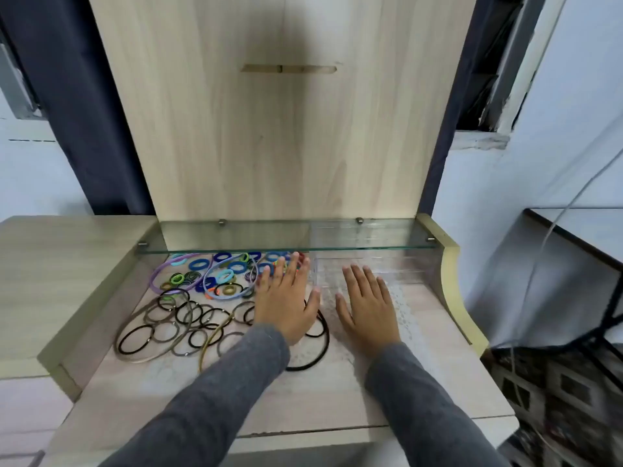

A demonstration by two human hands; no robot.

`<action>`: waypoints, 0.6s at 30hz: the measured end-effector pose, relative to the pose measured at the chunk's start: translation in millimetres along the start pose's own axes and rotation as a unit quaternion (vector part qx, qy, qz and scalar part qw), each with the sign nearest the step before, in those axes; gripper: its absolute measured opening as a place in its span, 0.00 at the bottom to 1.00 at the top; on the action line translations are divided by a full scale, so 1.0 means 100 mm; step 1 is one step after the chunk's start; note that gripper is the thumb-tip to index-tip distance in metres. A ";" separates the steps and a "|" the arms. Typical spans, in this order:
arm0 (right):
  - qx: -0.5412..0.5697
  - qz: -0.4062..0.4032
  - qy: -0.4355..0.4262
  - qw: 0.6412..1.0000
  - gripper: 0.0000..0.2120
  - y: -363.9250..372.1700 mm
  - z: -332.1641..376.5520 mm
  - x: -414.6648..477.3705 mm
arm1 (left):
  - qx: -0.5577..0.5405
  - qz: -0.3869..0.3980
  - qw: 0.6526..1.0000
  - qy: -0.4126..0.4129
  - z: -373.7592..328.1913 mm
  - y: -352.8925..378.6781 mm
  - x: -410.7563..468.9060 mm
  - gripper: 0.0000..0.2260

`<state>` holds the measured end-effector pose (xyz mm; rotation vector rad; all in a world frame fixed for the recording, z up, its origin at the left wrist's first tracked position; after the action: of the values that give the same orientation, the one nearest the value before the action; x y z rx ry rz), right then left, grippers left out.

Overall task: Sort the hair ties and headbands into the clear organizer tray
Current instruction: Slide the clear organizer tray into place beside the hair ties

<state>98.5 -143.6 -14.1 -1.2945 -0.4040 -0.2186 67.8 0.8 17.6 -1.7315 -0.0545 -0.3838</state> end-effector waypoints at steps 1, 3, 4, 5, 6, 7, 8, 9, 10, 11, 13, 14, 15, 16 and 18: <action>-0.001 0.000 0.008 1.000 0.29 -0.01 -0.05 0.00 | 0.003 0.012 1.000 -0.001 -0.03 0.05 0.01 0.29; -0.024 0.005 0.019 1.000 0.31 -0.01 -0.15 0.01 | -0.007 0.048 0.999 -0.012 -0.09 0.18 0.03 0.30; -0.036 0.021 0.027 0.999 0.33 0.02 -0.21 0.02 | -0.013 0.067 0.997 -0.019 -0.11 0.25 0.01 0.31; -0.040 0.026 0.031 0.998 0.34 0.03 -0.25 0.03 | -0.016 0.081 0.996 -0.023 -0.13 0.33 0.01 0.31; -0.041 0.026 0.034 0.998 0.34 0.03 -0.30 0.05 | -0.011 0.096 0.995 -0.024 -0.17 0.40 -0.01 0.32; -0.039 0.024 0.040 0.998 0.35 0.01 -0.35 0.07 | -0.007 0.104 0.994 -0.028 -0.19 0.46 -0.02 0.32; -0.039 0.027 0.042 0.998 0.35 -0.01 -0.37 0.09 | -0.003 0.110 0.993 -0.031 -0.17 0.50 -0.02 0.32; -0.042 0.025 0.044 0.998 0.35 -0.02 -0.41 0.11 | -0.003 0.115 0.993 -0.033 -0.17 0.55 -0.03 0.32; -0.045 0.024 0.043 0.998 0.35 -0.04 -0.43 0.13 | -0.004 0.122 0.992 -0.032 -0.17 0.58 -0.03 0.32; -0.045 0.023 0.041 0.998 0.35 -0.05 -0.43 0.15 | -0.007 0.124 0.992 -0.031 -0.16 0.61 -0.04 0.32; -0.042 0.019 0.037 0.998 0.34 -0.08 -0.44 0.19 | -0.012 0.124 0.992 -0.026 -0.16 0.65 -0.04 0.32; -0.040 0.016 0.033 0.999 0.33 -0.09 -0.44 0.20 | -0.013 0.122 0.992 -0.026 -0.15 0.66 -0.04 0.31; -0.039 0.013 0.031 0.999 0.33 -0.11 -0.44 0.22 | -0.012 0.121 0.992 -0.028 -0.13 0.67 -0.04 0.31; -0.038 0.015 0.029 0.999 0.33 -0.11 -0.44 0.22 | -0.013 0.122 0.992 -0.032 -0.12 0.68 -0.04 0.32; -0.046 0.016 0.030 0.998 0.33 -0.10 -0.43 0.23 | -0.010 0.125 0.992 -0.033 -0.10 0.70 -0.05 0.32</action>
<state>122.7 -186.5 -4.9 -1.3812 -0.3260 -0.2515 78.7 -22.0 -48.8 -1.7452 0.1186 -0.1425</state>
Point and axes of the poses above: each hand's wrist, its own x-axis towards the middle knuckle, its own y-axis out of the palm, z = x × y, the point moved 7 cm from there along x, towards the middle knuckle, and after that the axes turned 11 degrees about y, right-handed, at the moved point
